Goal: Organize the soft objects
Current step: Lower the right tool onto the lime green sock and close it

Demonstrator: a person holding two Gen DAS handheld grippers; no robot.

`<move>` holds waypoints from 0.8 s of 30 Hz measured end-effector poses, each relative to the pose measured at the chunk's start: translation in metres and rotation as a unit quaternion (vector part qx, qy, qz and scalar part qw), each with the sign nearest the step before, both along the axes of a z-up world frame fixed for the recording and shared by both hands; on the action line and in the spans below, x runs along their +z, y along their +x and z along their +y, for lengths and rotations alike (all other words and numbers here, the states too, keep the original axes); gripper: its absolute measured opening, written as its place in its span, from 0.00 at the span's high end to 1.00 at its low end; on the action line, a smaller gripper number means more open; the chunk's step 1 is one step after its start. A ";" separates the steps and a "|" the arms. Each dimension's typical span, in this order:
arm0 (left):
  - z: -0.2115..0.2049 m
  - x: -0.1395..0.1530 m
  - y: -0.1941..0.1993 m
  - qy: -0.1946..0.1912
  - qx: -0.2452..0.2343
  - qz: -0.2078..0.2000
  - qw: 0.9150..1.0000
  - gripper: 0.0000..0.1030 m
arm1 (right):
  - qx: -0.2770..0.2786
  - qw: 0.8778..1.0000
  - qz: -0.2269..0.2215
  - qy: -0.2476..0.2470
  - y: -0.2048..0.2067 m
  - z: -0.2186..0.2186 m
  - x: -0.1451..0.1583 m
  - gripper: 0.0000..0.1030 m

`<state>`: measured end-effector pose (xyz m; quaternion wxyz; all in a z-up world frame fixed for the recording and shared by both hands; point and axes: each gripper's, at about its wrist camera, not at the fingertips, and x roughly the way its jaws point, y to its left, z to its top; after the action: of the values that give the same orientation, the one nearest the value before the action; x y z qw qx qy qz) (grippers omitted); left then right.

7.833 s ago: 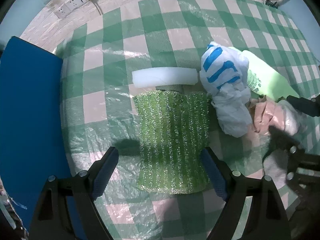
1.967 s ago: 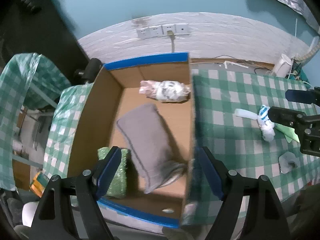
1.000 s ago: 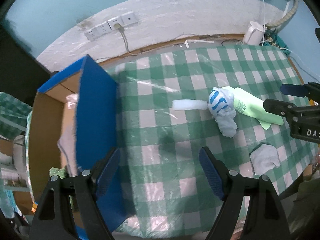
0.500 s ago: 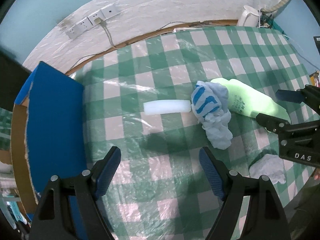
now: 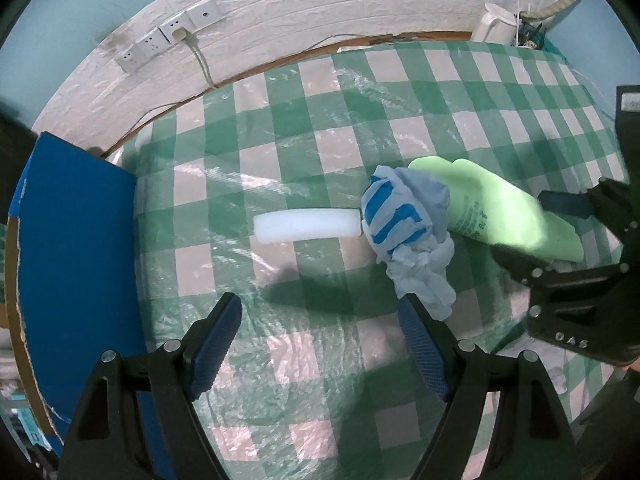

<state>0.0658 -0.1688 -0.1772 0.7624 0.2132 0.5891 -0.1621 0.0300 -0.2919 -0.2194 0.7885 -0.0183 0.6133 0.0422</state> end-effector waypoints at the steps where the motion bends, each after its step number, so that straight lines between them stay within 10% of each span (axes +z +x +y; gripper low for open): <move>1: -0.001 0.000 0.000 -0.002 0.000 0.001 1.000 0.20 | 0.003 1.000 0.003 -0.001 -0.001 0.001 -0.003 0.30; 7: -0.008 -0.003 0.005 -0.007 0.000 0.005 1.000 0.20 | 0.010 1.000 0.002 -0.008 -0.002 -0.002 -0.005 0.41; 14: -0.021 -0.004 0.010 -0.019 0.005 0.016 1.000 0.20 | 0.006 1.000 0.003 -0.015 -0.002 -0.006 -0.003 0.86; 24: -0.030 -0.007 0.014 -0.038 0.023 0.037 0.998 0.20 | -0.040 0.999 0.010 0.027 -0.009 -0.021 0.021 0.91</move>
<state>0.0802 -0.1986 -0.1846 0.7508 0.1646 0.6154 -0.1746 0.0209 -0.3134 -0.1988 0.7839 0.0285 0.6196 0.0273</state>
